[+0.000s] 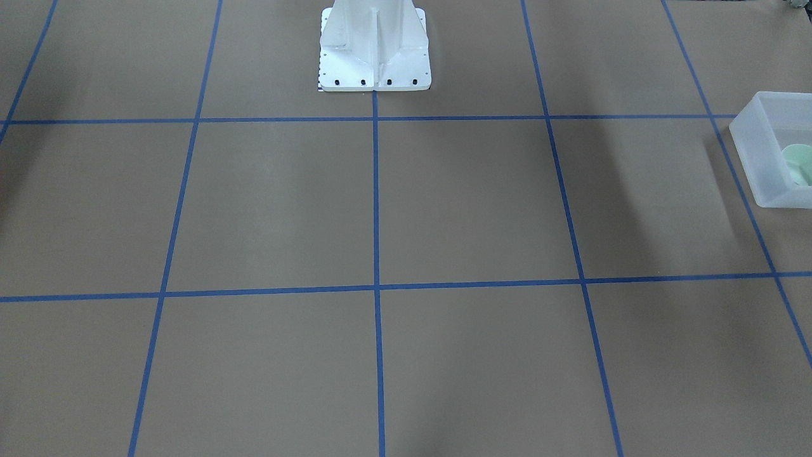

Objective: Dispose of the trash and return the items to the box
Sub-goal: 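Carry the cup toward the bin while the right gripper drops cloth in tray, then release the yellow cup into the clear bin beside the bowl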

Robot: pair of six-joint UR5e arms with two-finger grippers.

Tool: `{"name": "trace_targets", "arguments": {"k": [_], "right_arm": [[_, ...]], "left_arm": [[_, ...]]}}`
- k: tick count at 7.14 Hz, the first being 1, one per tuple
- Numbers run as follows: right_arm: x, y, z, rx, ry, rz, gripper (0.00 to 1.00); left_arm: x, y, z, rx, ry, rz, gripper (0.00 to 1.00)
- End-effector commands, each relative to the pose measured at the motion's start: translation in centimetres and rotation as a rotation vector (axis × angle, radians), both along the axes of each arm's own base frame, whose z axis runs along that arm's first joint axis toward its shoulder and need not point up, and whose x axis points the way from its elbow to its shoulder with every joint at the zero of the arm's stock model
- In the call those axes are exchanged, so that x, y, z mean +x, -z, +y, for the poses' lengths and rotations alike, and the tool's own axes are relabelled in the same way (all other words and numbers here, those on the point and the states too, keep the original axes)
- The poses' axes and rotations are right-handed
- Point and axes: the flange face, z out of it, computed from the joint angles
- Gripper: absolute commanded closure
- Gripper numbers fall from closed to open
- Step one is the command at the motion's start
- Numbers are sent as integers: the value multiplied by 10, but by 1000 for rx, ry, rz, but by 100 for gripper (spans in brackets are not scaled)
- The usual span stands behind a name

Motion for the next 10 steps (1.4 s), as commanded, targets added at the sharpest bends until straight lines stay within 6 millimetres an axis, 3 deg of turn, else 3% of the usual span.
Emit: {"name": "trace_targets", "arguments": {"k": [1,2,4,6,9,10], "right_arm": [[-23,51,-8,-23,-17,-15,0],[-34,77,-9,-40,-17,-21,0],[-48,95,-14,-43,-20,-26,0],[-48,96,-16,-40,-19,-27,0],[-50,97,-17,-37,-15,-23,0],[-50,99,-17,-34,-15,-23,0]], "left_arm": [[7,-75,31,-6,-3,0,100],[8,-100,37,-10,-4,0,100],[3,-122,41,-27,-18,-88,100],[1,-142,38,-41,-15,-97,100],[2,-146,41,-81,18,-91,100],[3,-147,42,-88,25,-87,52]]}}
